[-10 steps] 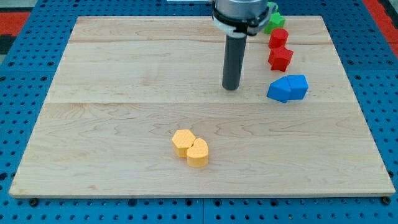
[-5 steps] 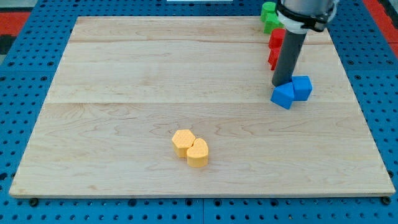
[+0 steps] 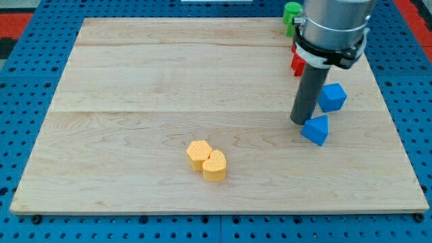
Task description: Push the blue triangle towards the bottom right
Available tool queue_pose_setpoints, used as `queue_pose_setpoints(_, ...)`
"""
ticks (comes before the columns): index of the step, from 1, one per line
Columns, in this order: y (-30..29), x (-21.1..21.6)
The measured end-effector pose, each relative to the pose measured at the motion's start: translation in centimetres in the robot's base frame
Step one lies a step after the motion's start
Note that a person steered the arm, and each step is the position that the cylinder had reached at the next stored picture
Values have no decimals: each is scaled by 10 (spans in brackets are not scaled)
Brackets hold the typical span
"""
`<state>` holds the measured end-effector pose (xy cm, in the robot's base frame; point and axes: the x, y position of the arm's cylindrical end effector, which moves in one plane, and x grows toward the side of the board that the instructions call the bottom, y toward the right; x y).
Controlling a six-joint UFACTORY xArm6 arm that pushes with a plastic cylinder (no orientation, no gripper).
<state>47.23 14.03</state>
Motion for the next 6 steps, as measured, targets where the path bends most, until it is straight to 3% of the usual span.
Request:
queue_pose_setpoints(4, 15, 22)
queue_pose_setpoints(6, 34, 0)
